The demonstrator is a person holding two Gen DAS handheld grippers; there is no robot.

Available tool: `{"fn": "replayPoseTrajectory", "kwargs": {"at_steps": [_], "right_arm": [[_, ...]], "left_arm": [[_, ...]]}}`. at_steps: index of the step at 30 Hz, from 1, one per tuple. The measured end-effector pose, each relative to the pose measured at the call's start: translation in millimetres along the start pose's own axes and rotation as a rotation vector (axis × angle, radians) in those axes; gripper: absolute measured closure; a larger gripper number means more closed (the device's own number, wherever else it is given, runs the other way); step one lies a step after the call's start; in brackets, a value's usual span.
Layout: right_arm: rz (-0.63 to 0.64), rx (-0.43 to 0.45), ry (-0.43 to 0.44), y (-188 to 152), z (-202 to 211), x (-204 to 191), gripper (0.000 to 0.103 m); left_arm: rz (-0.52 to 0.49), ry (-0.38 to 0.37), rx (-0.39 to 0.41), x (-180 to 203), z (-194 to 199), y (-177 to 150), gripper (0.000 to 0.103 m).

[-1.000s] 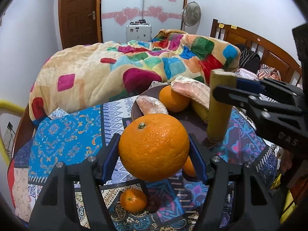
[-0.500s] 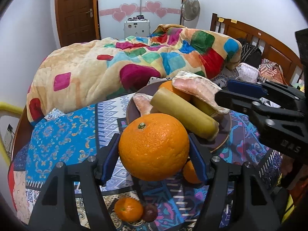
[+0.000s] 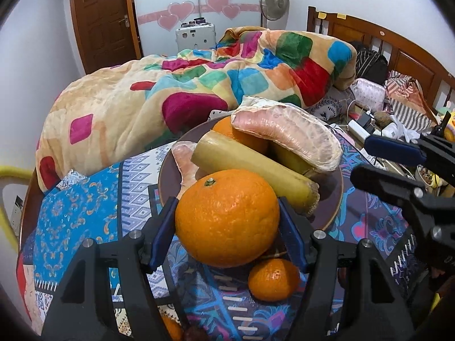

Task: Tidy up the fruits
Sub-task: 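Lower the yellow fruit onto the purple plate with the right tool while the left tool sets the orange there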

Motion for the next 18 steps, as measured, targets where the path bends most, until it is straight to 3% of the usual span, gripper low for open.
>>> {"fn": "replayPoseTrajectory", "kwargs": {"at_steps": [12, 18], "right_arm": [[-0.014, -0.029, 0.015, -20.4, 2.1, 1.5, 0.066], [-0.016, -0.032, 0.011, -26.5, 13.8, -0.2, 0.063]], "left_arm": [[-0.011, -0.013, -0.042, 0.1, -7.1, 1.3, 0.034], [0.022, -0.036, -0.026, 1.7, 11.7, 3.0, 0.033]]}}
Point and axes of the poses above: each gripper's, at about its wrist camera, not at the fingertips, and z roughly against the way its jaws point, x to its right, y to its top, the point moved 8 cm from there along -z, roughly the way its jaws point, and after that the axes turned 7 degrees about -y, right-handed, at the moved point
